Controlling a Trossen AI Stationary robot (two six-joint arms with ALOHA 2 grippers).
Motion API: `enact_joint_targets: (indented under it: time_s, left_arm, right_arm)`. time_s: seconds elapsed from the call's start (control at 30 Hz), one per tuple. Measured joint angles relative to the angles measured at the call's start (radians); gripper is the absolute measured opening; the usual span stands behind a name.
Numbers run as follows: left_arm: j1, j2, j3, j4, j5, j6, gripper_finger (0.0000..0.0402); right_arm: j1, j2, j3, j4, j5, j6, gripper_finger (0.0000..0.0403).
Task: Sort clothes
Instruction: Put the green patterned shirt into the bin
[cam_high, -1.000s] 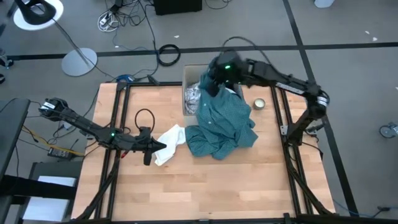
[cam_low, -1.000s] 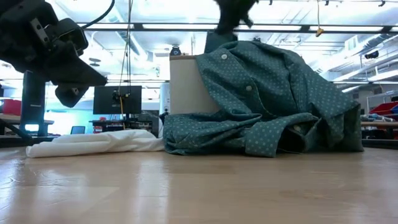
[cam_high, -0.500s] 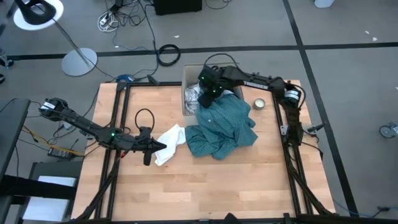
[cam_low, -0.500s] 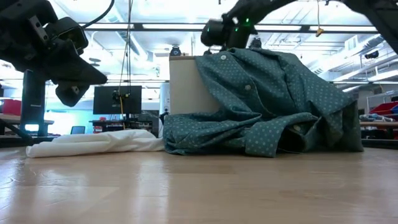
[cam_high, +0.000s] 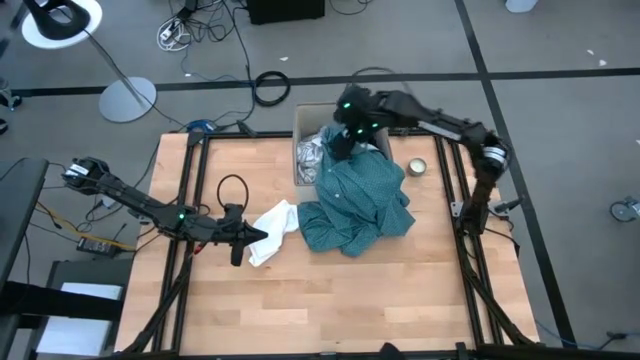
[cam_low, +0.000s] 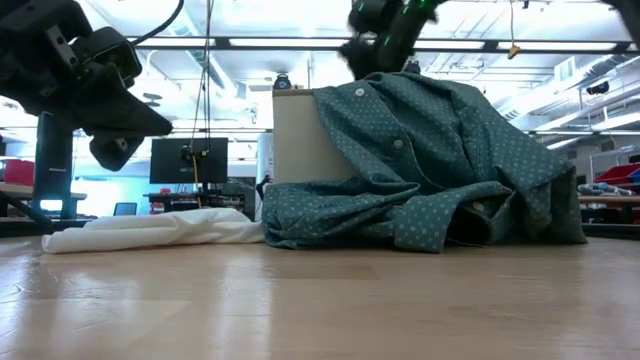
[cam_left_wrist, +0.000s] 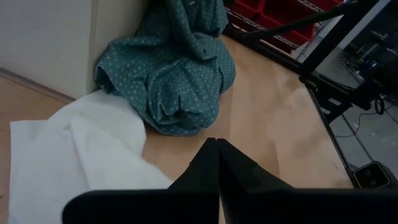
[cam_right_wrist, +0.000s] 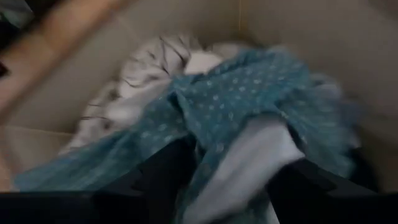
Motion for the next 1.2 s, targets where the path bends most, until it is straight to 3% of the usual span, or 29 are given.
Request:
enact_joint_targets:
  time_s: [0.27,0.43,0.6,0.77,1.0,1.2]
  left_arm:
    - [0.000,0.000,0.000,0.000,0.000,0.015,0.0000]
    - [0.000,0.000,0.000,0.000,0.000,0.014,0.0000]
    - [0.000,0.000,0.000,-0.001,0.004,0.014,0.0000]
    - [0.000,0.000,0.000,0.000,0.004,0.014,0.0000]
    - [0.000,0.000,0.000,0.000,0.004,0.018,0.0000]
    - [0.000,0.000,0.000,0.000,0.004,0.019,0.0000]
  right_arm:
    - [0.022,-0.251,-0.005,-0.017,0.073,-0.015,0.0215]
    - [0.092,-0.376,-0.015,-0.126,0.092,0.029,0.0215]
    - [0.233,-0.464,-0.016,-0.257,0.232,0.105,0.0215]
    - [0.444,-0.511,-0.024,-0.379,0.391,0.238,0.0215]
    - [0.749,-0.580,-0.225,-0.383,0.573,0.476,0.0215]
    - [0.918,-0.611,-0.509,-0.321,0.631,0.691,0.0214]
